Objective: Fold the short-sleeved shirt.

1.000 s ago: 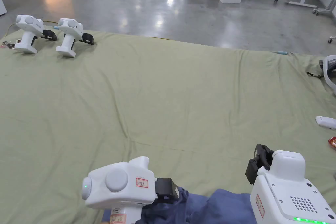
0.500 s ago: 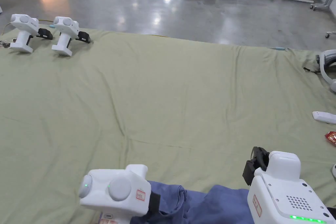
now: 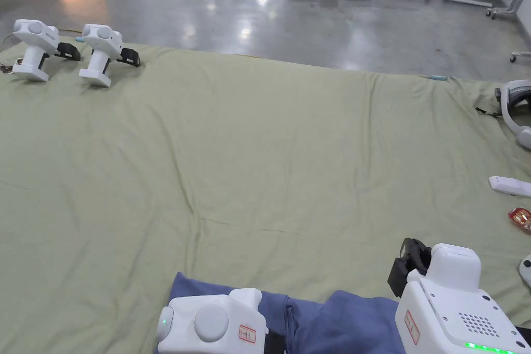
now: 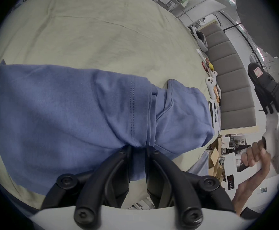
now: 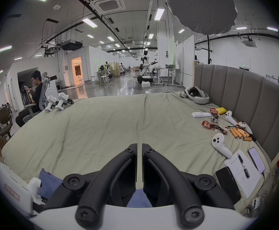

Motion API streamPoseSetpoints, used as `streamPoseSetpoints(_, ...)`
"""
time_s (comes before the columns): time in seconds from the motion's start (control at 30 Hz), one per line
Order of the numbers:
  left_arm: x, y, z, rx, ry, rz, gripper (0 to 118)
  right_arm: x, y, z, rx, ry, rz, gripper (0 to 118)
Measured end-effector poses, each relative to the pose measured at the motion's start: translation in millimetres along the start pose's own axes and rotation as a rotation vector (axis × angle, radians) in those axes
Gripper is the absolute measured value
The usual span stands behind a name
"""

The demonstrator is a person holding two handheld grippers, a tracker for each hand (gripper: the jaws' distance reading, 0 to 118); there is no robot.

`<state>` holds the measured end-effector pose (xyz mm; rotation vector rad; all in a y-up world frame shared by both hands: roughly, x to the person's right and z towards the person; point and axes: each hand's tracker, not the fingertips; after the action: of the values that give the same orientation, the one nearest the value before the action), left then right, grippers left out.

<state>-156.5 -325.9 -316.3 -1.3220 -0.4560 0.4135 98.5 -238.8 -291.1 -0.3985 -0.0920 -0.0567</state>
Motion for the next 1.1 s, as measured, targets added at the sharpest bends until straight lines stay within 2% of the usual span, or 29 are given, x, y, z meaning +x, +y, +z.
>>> streamPoseSetpoints(0.07,-5,2,13,0.024,-0.032,-0.003,23,0,1,0,0.002,0.002,-0.003,8)
streamPoseSetpoints(0.1,-8,3,24,0.057,-0.043,-0.014,30,0,2,-1,0.004,0.004,-0.003,8)
streamPoseSetpoints(0.13,-12,3,35,0.085,-0.040,-0.022,45,-1,3,-1,0.005,0.005,-0.003,8)
streamPoseSetpoints(0.17,-18,4,48,0.117,-0.042,-0.033,66,-2,4,-1,0.007,0.007,-0.001,8)
streamPoseSetpoints(0.2,-27,5,63,0.150,-0.051,-0.039,69,-2,4,-2,0.008,0.011,0.000,8)
streamPoseSetpoints(0.4,-101,19,127,0.295,-0.005,0.059,73,-9,8,-6,0.008,0.027,0.006,8)
streamPoseSetpoints(0.5,-144,20,138,0.349,-0.081,0.147,74,-11,7,-7,0.000,0.035,-0.001,8)
streamPoseSetpoints(0.6,-174,17,133,0.311,-0.136,0.191,74,-14,7,-8,-0.007,0.041,-0.001,8)
streamPoseSetpoints(0.73,-185,4,111,0.226,-0.287,0.230,74,-16,6,-9,-0.016,0.044,0.008,8)
streamPoseSetpoints(0.87,-173,-5,83,0.158,-0.305,0.245,74,-17,5,-9,-0.025,0.045,0.020,8)
streamPoseSetpoints(0.97,-187,-2,73,0.200,-0.437,0.284,74,-17,4,-9,-0.031,0.046,0.025,8)
streamPoseSetpoints(1.03,-189,0,68,0.204,-0.481,0.310,73,-17,4,-8,-0.033,0.043,0.023,8)
streamPoseSetpoints(1.1,-188,1,65,0.205,-0.485,0.300,67,-17,3,-9,-0.038,0.044,0.021,8)
